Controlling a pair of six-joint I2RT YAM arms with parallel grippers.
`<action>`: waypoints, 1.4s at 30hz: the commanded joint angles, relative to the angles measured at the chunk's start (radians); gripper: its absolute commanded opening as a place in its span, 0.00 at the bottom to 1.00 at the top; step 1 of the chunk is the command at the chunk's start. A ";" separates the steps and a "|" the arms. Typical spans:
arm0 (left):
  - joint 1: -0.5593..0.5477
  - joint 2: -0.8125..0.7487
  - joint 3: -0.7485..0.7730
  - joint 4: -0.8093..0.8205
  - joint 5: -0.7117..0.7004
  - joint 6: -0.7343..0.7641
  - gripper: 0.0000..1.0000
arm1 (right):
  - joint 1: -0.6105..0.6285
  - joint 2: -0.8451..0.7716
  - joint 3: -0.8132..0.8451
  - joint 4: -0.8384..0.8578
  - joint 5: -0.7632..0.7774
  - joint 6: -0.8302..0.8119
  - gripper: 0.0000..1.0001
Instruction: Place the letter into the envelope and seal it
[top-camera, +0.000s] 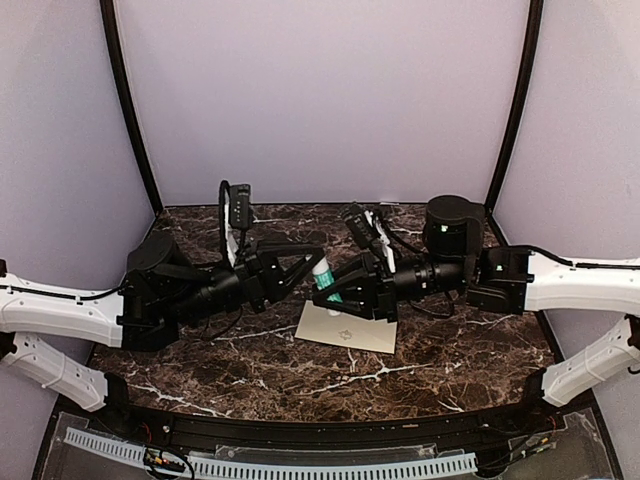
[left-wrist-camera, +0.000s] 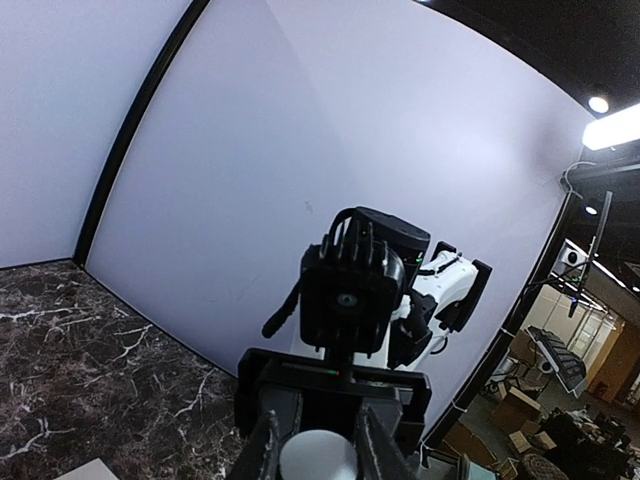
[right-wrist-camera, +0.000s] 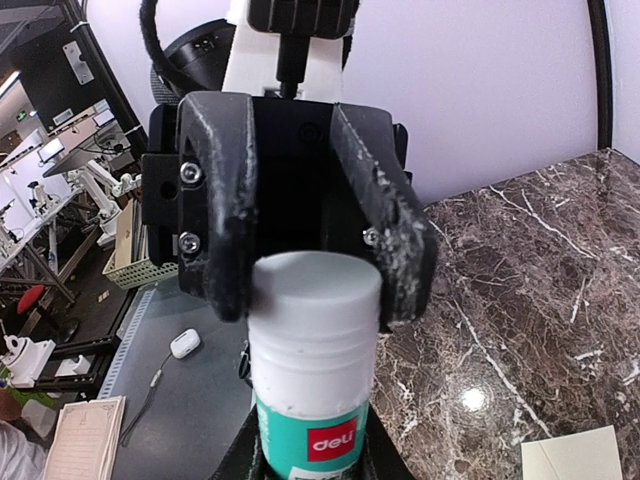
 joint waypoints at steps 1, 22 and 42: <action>-0.034 -0.014 -0.041 -0.316 -0.090 0.020 0.24 | -0.006 -0.012 0.031 0.190 0.122 -0.019 0.00; -0.033 -0.395 -0.155 -0.716 -0.749 0.056 0.66 | 0.044 0.329 0.243 -0.131 0.559 0.016 0.00; -0.033 -0.575 -0.233 -1.072 -1.121 -0.081 0.99 | 0.142 1.031 0.928 -0.677 0.753 0.111 0.00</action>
